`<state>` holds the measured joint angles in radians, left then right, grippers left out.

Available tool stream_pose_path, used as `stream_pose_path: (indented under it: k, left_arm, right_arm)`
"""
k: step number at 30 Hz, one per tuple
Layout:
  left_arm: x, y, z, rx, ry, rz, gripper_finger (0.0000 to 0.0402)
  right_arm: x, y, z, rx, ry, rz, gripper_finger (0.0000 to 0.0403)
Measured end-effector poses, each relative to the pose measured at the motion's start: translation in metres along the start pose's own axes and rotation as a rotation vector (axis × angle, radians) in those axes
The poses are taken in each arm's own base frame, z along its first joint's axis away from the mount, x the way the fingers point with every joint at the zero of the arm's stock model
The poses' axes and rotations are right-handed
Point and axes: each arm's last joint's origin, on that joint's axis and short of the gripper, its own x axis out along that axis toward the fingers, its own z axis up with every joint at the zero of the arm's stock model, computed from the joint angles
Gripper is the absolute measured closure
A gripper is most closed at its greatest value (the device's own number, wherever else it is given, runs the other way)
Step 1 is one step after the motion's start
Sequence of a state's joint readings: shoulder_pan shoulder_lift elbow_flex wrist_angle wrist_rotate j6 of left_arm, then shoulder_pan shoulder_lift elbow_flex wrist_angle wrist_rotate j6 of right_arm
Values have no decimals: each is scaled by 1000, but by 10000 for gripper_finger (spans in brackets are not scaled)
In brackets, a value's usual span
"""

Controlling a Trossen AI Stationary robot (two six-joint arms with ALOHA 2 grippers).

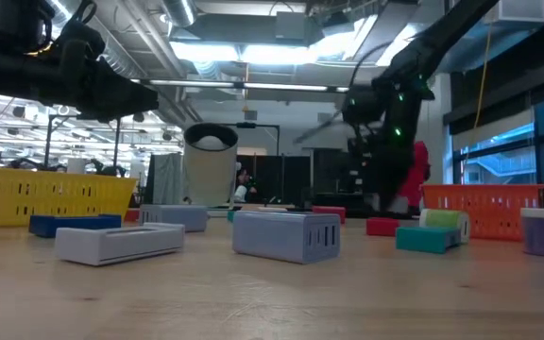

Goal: Pick & Place Office items
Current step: Put the top blue charger adapter into the orange basket

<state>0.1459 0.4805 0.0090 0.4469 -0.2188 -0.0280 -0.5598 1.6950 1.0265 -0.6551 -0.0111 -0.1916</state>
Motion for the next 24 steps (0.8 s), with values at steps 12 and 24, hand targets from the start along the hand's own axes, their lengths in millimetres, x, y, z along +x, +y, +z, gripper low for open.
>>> stream_pose_path:
  k: [12, 24]
  left_arm:
    - [-1, 0, 11, 42, -112, 8, 205]
    - [-2, 0, 18, 25, -181, 12, 205]
  right_arm:
    - [-139, -2, -9, 177, -514, -62, 194]
    - [-183, 33, -114, 382, -835, 64, 194]
